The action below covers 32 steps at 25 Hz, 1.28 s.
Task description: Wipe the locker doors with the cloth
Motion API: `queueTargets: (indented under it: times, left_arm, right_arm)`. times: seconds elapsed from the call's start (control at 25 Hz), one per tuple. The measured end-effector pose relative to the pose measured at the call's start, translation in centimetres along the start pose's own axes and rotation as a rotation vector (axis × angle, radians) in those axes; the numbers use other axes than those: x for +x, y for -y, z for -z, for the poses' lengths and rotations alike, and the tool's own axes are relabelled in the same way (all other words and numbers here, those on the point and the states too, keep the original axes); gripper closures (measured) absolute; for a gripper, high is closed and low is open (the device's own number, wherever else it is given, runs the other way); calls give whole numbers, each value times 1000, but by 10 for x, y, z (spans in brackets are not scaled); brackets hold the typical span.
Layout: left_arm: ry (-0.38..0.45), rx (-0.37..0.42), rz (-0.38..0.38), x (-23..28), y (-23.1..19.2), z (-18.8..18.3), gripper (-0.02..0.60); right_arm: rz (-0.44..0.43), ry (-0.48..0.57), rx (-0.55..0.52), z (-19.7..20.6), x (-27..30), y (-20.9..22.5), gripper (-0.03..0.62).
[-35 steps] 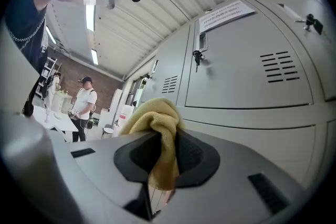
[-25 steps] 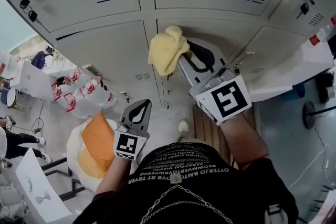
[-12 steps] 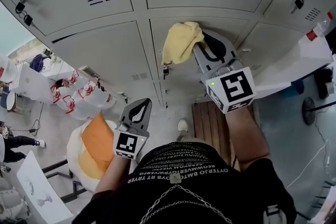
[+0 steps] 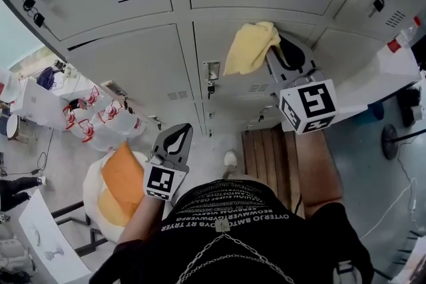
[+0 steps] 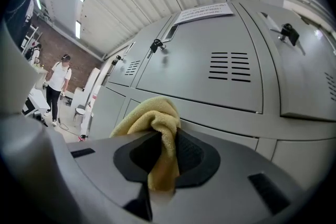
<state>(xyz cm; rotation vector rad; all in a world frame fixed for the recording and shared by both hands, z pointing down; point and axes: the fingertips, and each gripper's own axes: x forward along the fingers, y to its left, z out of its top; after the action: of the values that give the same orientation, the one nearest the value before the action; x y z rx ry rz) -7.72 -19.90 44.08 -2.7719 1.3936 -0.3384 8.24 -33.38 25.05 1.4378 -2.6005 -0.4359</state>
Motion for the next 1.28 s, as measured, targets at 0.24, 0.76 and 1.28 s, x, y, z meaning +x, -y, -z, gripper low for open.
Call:
queueTargets:
  times: [0.24, 0.76, 1.28]
  left_arm:
    - [3, -5, -5, -5, -3, 1, 577]
    - [20, 8, 9, -5, -2, -2, 577]
    - [7, -16, -10, -17, 3, 3, 577]
  right_arm:
    - [76, -26, 16, 11, -20, 29, 531]
    - [6, -9, 83, 15, -54, 6, 531]
    - [-238, -56, 69, 43, 19, -120, 531]
